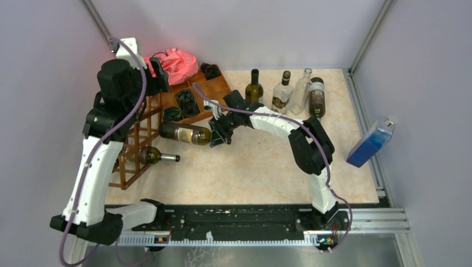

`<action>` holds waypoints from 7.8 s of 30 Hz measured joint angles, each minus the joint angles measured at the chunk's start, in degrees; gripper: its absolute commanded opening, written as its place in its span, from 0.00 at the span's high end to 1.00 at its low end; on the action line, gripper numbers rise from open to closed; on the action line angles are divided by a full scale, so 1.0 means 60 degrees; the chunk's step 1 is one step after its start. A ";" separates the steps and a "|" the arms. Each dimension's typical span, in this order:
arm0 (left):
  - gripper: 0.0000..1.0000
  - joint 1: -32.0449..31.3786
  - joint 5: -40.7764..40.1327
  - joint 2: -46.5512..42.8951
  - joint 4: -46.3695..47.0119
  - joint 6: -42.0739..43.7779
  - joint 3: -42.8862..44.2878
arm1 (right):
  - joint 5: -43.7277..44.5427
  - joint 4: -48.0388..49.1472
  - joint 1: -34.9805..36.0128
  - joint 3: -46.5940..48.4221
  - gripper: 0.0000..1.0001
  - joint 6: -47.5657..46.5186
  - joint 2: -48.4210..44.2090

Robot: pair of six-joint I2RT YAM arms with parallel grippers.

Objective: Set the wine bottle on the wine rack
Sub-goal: Adjust the wine rack at the center of the board, then place the wine bottle in the wine rack, then pick up the wine bottle from the center of the board.

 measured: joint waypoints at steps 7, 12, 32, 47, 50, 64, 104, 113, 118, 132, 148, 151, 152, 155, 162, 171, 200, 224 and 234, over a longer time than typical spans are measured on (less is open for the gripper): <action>0.23 0.3191 0.2382 0.1009 0.0426 -0.0208 -0.0408 | -0.0018 -0.0095 0.0000 -0.0878 1.00 -0.0353 -0.0761; 0.25 0.4779 0.3657 0.1319 0.1264 -0.0080 -0.1534 | -0.0146 -0.0062 -0.0106 -0.1144 1.00 -0.0532 -0.1126; 0.50 0.5293 0.6309 0.3789 0.2208 0.2240 -0.2459 | -0.0892 0.0157 -0.0889 -0.1836 1.00 -0.0634 -0.1902; 0.71 0.5413 0.7879 0.4033 0.1734 0.2987 -0.2408 | -0.1209 0.0291 -0.1351 -0.2018 1.00 -0.0619 -0.2109; 0.71 0.5417 0.8284 0.4033 0.1628 0.2991 -0.2408 | -0.1209 0.0291 -0.1395 -0.2025 1.00 -0.0619 -0.2116; 0.67 0.5421 0.9828 0.4033 0.1934 0.2371 -0.2783 | -0.1045 0.0240 -0.1453 -0.2390 1.00 -0.0783 -0.2240; 0.01 0.5355 0.6863 -0.0441 0.1253 0.1319 -0.2998 | 0.0117 0.3268 0.0146 -0.1934 1.00 0.3315 -0.0237; 0.01 0.5355 0.6022 -0.1290 0.1096 0.1133 -0.3716 | 0.0106 0.3628 0.0390 -0.1104 1.00 0.4098 0.0535; 0.01 0.5355 0.5486 -0.1472 0.0845 0.1209 -0.3730 | 0.0087 0.3672 0.0484 -0.0455 1.00 0.4422 0.1020; 0.01 0.5355 0.5016 -0.1749 0.0732 0.1381 -0.3829 | 0.0084 0.3989 0.0761 0.1067 1.00 0.5348 0.2218; 0.01 0.5355 0.4918 -0.1971 0.0572 0.1381 -0.3865 | -0.0208 0.3945 0.0874 0.3013 1.00 0.6258 0.3585; 0.01 0.5355 0.4921 -0.1971 0.0539 0.1381 -0.3865 | -0.0208 0.3931 0.0907 0.3326 1.00 0.6444 0.3799; 0.01 0.5355 0.4921 -0.1971 0.0535 0.1384 -0.3865 | -0.0200 0.3912 0.0929 0.3384 1.00 0.6502 0.3840; 0.01 0.5355 0.4921 -0.1971 0.0517 0.1384 -0.3865 | -0.0175 0.3778 0.0954 0.3738 1.00 0.6677 0.4025; 0.01 0.5355 0.4943 -0.1967 0.0463 0.1384 -0.3865 | -0.0142 0.3774 0.1078 0.4320 0.89 0.6910 0.4481; 0.01 0.5355 0.5078 -0.1967 0.0415 0.1384 -0.3865 | 0.0127 0.3646 0.1158 0.4550 0.53 0.6892 0.4586; 0.01 0.5355 0.7071 -0.2827 0.1089 -0.0415 -0.3799 | 0.0361 0.1202 0.0856 0.2422 0.02 0.1064 0.1053; 0.01 0.4291 1.0382 -0.3778 0.6284 -0.5599 -0.6757 | 0.1195 -0.0317 -0.0528 -0.1967 0.01 -0.2393 -0.7759; 0.01 -0.0328 0.9078 -0.3435 0.6768 -0.5431 -0.6991 | 0.2597 -0.0368 -0.0787 -0.2025 0.01 -0.1078 -0.9005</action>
